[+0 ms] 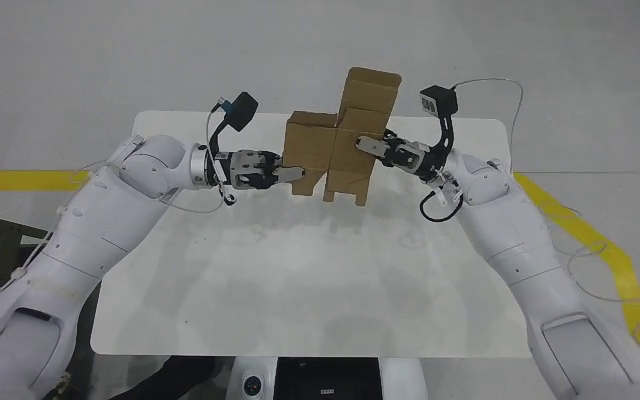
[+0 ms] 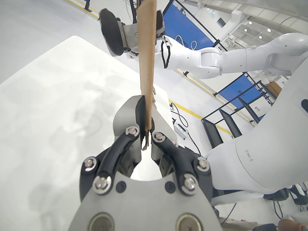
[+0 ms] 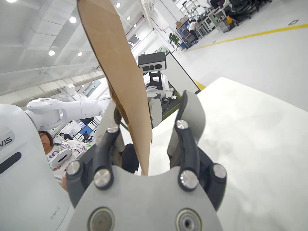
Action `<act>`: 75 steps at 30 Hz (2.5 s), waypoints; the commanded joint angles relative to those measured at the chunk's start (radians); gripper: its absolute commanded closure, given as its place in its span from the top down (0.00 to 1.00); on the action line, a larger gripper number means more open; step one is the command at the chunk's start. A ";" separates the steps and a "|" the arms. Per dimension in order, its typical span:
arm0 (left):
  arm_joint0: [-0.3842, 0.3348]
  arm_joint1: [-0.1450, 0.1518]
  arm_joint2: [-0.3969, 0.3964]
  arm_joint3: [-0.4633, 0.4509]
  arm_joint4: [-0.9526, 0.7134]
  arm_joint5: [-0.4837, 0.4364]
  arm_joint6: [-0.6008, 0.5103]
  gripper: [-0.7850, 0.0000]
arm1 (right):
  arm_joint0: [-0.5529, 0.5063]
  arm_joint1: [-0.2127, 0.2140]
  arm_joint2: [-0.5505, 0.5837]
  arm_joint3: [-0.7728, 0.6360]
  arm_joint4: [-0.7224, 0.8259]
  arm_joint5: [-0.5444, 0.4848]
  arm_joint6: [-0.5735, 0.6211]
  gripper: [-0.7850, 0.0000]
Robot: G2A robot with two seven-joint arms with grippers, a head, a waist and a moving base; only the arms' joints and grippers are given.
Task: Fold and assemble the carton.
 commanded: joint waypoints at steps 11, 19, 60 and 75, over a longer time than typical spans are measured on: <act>-0.050 0.053 0.108 -0.018 -0.233 0.228 -0.227 0.00 | 0.019 0.126 -0.072 -0.028 0.088 0.202 0.203 1.00; -0.032 0.084 0.165 -0.082 -0.365 0.307 -0.307 0.00 | 0.017 0.188 -0.119 -0.049 0.116 0.223 0.224 1.00; -0.064 0.058 0.271 -0.065 -0.464 0.326 -0.326 1.00 | 0.152 0.280 -0.512 -0.079 0.317 0.069 0.071 0.00; -0.051 0.066 0.215 0.005 -0.429 0.070 -0.070 1.00 | 0.151 0.254 -0.450 0.060 0.409 -0.043 -0.042 0.00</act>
